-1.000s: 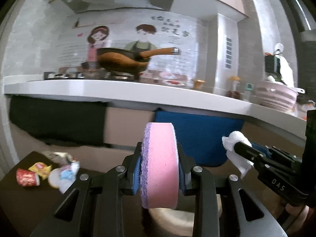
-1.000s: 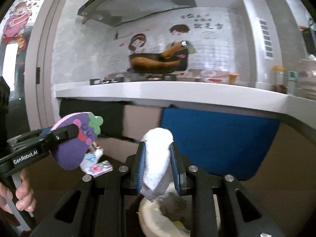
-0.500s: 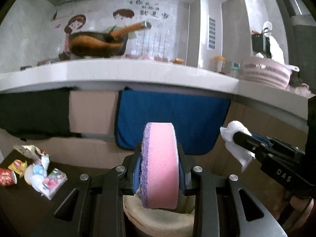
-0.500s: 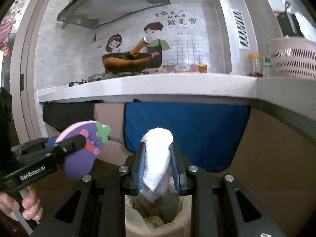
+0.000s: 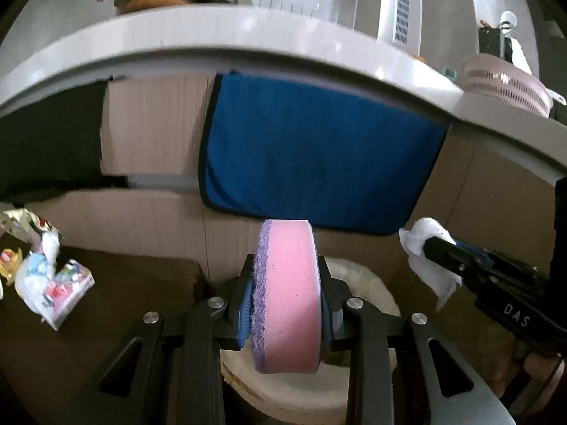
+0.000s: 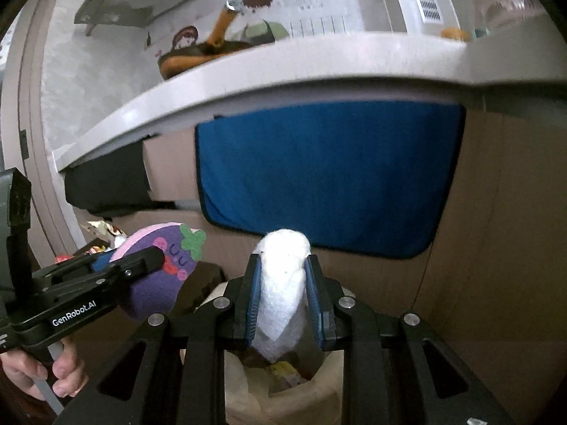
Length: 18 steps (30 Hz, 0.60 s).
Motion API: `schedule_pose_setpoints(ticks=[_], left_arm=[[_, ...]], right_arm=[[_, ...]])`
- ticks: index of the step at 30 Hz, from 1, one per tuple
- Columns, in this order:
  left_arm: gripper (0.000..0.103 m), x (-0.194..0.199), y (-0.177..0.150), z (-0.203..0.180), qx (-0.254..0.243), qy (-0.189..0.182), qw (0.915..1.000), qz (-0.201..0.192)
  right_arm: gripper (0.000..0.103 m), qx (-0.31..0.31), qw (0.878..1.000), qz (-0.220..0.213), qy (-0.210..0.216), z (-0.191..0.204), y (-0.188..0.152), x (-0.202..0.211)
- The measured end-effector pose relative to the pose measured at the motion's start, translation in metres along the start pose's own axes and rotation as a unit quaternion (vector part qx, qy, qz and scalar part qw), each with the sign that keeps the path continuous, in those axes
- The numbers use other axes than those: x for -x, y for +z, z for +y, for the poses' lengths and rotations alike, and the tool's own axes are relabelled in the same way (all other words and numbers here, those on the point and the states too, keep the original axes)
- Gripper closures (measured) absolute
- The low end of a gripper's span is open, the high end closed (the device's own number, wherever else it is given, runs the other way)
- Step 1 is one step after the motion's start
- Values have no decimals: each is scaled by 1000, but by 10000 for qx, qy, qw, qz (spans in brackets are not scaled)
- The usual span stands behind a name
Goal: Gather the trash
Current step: 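Carry the sponge and tissue over the bin with both grippers, then open both grippers to drop the sponge and tissue into the bin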
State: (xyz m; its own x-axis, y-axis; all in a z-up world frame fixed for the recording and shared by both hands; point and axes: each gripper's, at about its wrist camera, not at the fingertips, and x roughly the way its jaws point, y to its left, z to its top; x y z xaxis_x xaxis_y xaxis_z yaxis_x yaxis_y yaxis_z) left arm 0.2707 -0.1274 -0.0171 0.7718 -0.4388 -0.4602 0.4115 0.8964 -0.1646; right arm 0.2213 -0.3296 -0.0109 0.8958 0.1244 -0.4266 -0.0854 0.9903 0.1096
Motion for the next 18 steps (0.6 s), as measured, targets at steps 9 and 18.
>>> schedule_pose_setpoints(ticks=[9,18], left_arm=[[72,-37,-16,13,88,-93,9989,457],[72,-54,-19,21,245,-212,9973,657]], right_arm=[[80,-204,9987,464,-66,-9,-19,-38],[80,-235,9972,704,-62,-11,-25,-65]])
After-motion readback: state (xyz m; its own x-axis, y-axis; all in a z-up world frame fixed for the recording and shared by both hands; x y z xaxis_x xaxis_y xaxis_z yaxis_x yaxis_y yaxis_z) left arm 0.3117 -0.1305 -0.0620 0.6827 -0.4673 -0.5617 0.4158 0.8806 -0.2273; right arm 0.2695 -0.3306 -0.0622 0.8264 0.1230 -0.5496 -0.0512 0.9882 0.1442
